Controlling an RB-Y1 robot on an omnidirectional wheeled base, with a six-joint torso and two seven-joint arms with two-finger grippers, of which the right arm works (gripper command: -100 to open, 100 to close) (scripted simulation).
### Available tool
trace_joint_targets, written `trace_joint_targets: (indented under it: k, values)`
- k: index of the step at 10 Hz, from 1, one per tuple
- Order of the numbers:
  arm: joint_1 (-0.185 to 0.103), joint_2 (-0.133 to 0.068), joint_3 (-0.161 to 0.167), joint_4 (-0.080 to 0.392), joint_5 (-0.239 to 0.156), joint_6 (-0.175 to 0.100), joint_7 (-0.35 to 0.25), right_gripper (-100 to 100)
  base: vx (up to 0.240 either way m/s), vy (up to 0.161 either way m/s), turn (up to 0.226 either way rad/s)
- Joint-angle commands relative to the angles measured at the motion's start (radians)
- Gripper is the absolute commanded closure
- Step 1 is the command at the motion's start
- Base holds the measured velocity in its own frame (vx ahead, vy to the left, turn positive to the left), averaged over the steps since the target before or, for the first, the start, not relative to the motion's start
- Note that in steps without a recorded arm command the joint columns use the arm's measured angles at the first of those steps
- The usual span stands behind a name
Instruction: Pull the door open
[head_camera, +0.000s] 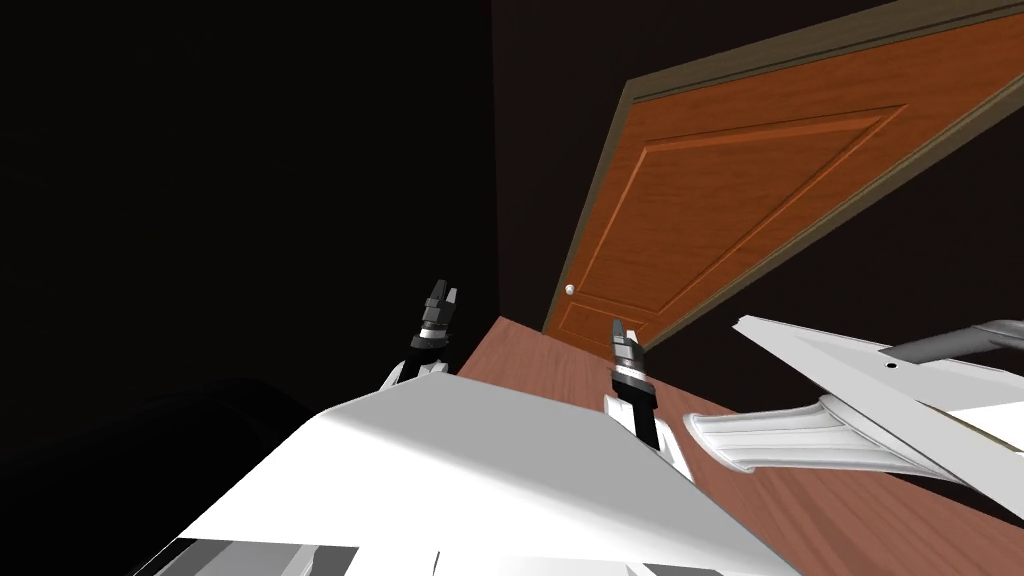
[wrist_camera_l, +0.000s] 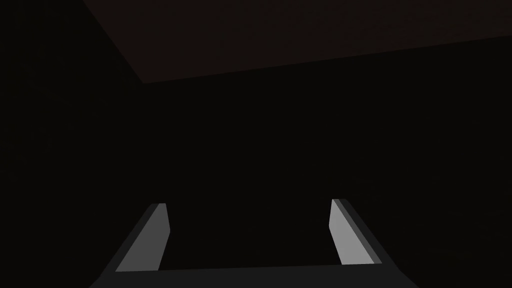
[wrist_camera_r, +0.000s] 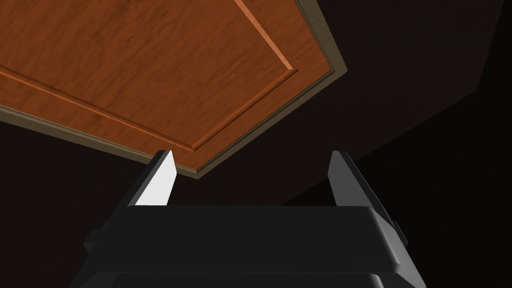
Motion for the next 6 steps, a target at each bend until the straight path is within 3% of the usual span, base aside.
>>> trace_joint_targets:
  k: [1,6]
  values:
    - [-0.02,0.0,-0.018,0.046,0.005,-0.009,0.044,-100,0.095,-0.029,0.085]
    - [-0.063,0.0,-0.074,0.174,0.016,-0.035,0.167,-100,0.101,-0.018,0.088]
